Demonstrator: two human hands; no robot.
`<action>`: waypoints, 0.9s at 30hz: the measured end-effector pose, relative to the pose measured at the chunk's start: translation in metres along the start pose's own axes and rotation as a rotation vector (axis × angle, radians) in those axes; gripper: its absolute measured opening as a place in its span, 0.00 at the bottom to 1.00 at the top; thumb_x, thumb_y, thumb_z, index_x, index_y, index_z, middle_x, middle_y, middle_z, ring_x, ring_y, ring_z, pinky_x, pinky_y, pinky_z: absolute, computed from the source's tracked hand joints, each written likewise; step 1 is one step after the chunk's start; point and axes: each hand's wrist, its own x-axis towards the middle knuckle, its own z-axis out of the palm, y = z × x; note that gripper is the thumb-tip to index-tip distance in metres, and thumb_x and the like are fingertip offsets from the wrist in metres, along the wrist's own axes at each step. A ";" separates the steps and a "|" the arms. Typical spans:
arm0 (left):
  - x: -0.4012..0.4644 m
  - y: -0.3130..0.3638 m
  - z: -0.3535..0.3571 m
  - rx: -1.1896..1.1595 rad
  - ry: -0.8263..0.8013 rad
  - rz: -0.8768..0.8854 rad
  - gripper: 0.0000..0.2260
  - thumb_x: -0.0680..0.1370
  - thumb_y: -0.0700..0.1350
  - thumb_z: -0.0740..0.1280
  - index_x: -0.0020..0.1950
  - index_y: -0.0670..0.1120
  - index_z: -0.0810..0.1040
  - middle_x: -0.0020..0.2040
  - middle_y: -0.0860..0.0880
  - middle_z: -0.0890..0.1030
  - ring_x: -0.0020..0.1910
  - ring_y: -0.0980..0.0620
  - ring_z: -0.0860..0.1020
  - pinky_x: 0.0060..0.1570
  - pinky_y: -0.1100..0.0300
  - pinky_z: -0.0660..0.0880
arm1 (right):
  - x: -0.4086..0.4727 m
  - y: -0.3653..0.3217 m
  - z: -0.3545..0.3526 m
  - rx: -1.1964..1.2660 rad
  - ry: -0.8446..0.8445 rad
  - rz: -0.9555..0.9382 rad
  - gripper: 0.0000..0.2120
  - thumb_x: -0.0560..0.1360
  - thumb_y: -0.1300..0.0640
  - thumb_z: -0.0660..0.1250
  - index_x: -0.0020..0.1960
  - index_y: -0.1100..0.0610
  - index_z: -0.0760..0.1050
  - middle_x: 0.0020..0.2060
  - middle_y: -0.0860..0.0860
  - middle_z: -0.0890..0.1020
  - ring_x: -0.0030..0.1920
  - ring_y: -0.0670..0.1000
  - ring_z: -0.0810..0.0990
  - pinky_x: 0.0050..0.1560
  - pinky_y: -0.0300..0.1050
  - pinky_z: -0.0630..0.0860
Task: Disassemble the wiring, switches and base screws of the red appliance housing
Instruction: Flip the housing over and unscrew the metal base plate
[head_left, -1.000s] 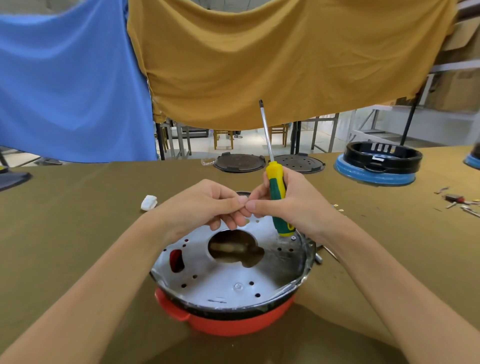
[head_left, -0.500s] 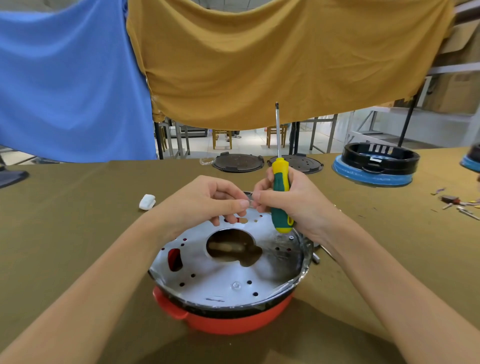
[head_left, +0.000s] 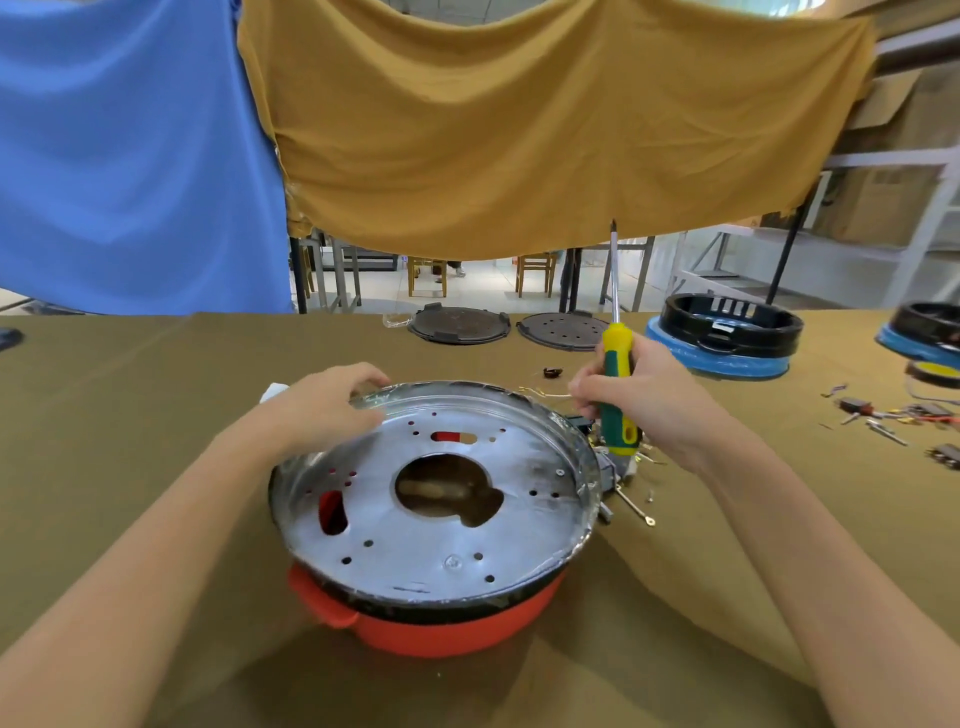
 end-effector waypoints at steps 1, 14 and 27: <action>0.001 -0.003 0.000 0.000 -0.032 -0.042 0.19 0.81 0.45 0.65 0.72 0.48 0.70 0.69 0.50 0.74 0.65 0.51 0.73 0.64 0.58 0.68 | -0.004 0.006 -0.008 -0.132 -0.017 0.013 0.09 0.73 0.65 0.72 0.47 0.63 0.72 0.36 0.55 0.84 0.35 0.51 0.82 0.40 0.43 0.80; 0.003 -0.005 -0.008 -0.078 -0.033 -0.151 0.11 0.79 0.40 0.64 0.59 0.50 0.78 0.56 0.52 0.81 0.52 0.52 0.79 0.49 0.57 0.74 | -0.031 0.045 -0.056 -0.418 -0.235 0.337 0.05 0.69 0.71 0.73 0.39 0.63 0.79 0.36 0.59 0.86 0.33 0.52 0.83 0.34 0.42 0.79; -0.005 0.004 -0.009 -0.150 -0.229 -0.225 0.12 0.76 0.42 0.62 0.57 0.39 0.77 0.51 0.38 0.82 0.41 0.47 0.76 0.42 0.52 0.71 | -0.035 0.033 -0.046 0.156 -0.135 0.311 0.13 0.72 0.53 0.75 0.44 0.64 0.80 0.40 0.60 0.83 0.33 0.51 0.80 0.29 0.39 0.76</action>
